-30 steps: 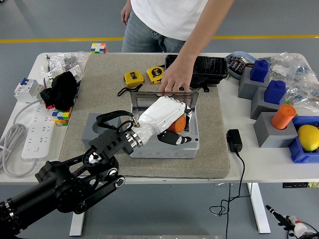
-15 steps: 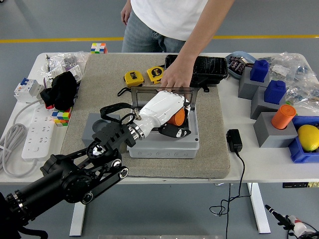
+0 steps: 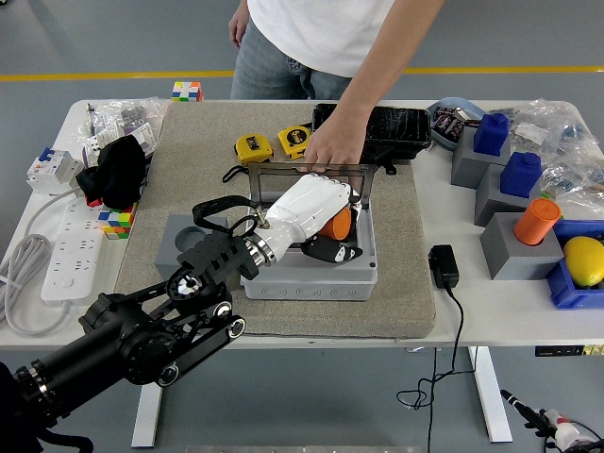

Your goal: Fetch the battery,place it into the box,close the lid of the box

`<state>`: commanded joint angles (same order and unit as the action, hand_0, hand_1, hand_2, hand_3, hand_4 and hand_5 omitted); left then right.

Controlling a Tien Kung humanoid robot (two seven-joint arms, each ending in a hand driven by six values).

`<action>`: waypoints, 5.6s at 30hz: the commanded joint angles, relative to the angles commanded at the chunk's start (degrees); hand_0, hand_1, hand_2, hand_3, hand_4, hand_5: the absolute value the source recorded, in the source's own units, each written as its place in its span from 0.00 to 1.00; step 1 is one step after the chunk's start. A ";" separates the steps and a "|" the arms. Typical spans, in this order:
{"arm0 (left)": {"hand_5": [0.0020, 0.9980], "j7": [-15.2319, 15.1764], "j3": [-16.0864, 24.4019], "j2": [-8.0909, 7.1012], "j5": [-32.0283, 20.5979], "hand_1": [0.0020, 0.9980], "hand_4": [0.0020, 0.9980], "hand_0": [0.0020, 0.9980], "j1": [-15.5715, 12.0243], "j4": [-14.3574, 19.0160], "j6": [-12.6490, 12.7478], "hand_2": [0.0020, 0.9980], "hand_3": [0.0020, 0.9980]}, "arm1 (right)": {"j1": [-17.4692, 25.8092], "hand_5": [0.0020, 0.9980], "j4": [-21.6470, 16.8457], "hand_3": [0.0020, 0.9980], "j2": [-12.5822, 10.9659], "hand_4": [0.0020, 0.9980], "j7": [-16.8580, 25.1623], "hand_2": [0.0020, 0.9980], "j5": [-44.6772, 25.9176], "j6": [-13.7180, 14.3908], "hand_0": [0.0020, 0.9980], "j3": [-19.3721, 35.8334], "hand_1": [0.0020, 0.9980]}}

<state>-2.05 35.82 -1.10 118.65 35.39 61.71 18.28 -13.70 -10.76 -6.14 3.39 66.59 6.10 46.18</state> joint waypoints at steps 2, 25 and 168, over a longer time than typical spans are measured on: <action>0.17 -0.05 0.12 0.01 0.03 0.02 0.83 0.03 0.02 -0.11 0.01 0.07 0.08 | -0.01 1.00 -0.01 0.87 -0.02 1.00 0.00 0.83 0.08 0.00 0.91 0.06 0.90; 0.47 -2.04 0.76 0.09 -2.41 0.02 0.95 0.04 -0.01 -1.26 0.05 0.08 0.09 | -0.07 1.00 -0.02 0.87 -0.05 1.00 -0.03 0.83 0.27 -0.11 0.91 0.46 0.89; 0.87 0.37 21.30 -9.61 4.91 0.97 1.00 1.00 -19.44 24.60 -6.80 0.91 0.87 | 0.20 1.00 0.12 0.86 -0.35 1.00 -0.07 0.82 0.90 -0.41 0.91 1.52 0.89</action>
<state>-1.68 57.12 -10.71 123.55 15.95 86.31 11.47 -13.49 -10.64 -6.49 3.31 67.49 5.69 47.70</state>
